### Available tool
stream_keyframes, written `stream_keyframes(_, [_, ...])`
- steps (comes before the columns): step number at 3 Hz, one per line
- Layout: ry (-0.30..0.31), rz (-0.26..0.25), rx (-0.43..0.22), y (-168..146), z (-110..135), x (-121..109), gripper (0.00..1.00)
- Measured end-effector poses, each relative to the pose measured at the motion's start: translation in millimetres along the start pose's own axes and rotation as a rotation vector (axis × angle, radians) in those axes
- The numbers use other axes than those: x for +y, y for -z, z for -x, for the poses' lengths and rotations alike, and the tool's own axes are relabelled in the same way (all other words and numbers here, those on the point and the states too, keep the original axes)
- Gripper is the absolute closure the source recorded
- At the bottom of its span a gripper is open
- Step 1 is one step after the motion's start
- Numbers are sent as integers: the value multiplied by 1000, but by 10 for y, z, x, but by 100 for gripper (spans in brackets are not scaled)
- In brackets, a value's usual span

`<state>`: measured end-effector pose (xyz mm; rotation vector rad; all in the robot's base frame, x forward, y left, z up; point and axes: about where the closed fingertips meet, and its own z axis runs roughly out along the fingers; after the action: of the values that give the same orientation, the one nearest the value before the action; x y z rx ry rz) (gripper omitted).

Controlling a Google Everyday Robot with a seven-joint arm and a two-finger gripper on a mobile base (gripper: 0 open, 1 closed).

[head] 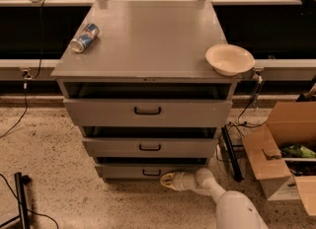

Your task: Close bottom drawer

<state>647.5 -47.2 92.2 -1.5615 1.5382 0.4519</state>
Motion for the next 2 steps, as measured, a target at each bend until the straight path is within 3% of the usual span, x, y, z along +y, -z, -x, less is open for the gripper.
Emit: stream_keyframes(2, [-8, -28, 16, 36, -34, -41, 100])
